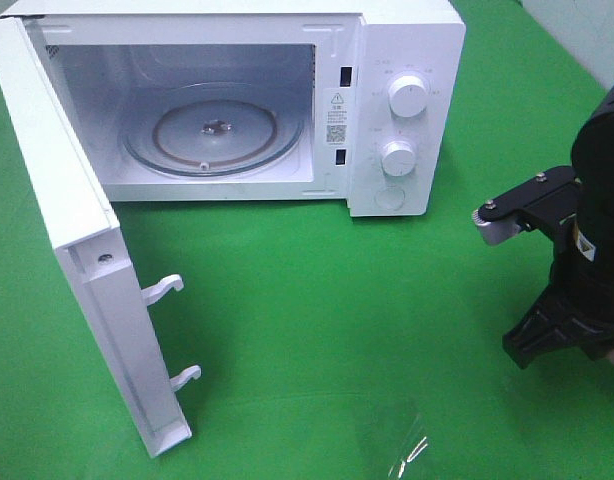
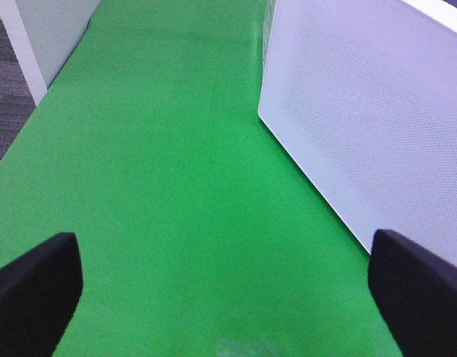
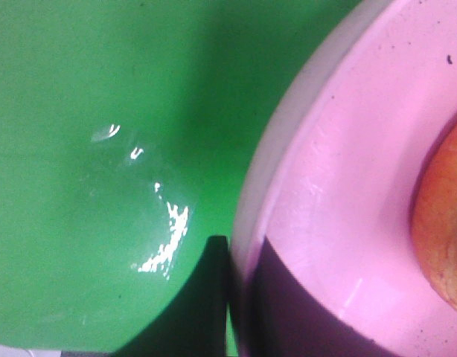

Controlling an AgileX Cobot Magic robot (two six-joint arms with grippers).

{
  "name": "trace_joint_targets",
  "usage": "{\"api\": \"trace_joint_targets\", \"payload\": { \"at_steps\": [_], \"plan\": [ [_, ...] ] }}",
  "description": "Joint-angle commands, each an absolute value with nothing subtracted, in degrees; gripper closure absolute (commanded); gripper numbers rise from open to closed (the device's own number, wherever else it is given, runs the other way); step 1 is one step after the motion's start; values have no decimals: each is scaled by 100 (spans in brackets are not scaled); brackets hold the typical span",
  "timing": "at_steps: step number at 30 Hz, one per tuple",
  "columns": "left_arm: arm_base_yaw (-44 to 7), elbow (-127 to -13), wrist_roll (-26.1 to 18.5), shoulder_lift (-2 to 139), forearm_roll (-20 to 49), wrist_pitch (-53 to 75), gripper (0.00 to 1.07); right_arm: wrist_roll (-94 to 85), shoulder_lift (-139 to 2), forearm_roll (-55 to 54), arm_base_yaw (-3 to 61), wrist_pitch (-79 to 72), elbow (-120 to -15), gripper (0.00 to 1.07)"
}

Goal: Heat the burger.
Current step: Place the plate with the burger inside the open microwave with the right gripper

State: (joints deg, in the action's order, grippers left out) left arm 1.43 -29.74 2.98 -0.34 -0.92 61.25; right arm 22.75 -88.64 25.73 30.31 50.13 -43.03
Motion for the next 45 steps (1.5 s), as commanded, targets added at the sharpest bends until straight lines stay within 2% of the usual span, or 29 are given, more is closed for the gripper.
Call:
{"api": "trace_joint_targets", "payload": {
  "at_steps": [1, 14, 25, 28, 45],
  "plan": [
    [155, -2962, 298, -115, -86, 6125, 10, 2361, -8491, 2859, 3157, 5202, -4074, 107],
    [155, -2962, 298, -115, -86, 6125, 10, 2361, -7626, 2825, 3203, 5283, -3615, 107],
    [155, -2962, 298, -115, -86, 6125, 10, 2355, -7087, 2853, 4011, 5483, -3220, 107],
    [155, -2962, 298, -115, -86, 6125, 10, 2355, -7059, 2853, 4085, 5489, -3220, 107],
    [155, -2962, 298, -115, -86, 6125, 10, 2573, -6944, 2859, 5369, 5793, -3220, 107]
  ]
}}
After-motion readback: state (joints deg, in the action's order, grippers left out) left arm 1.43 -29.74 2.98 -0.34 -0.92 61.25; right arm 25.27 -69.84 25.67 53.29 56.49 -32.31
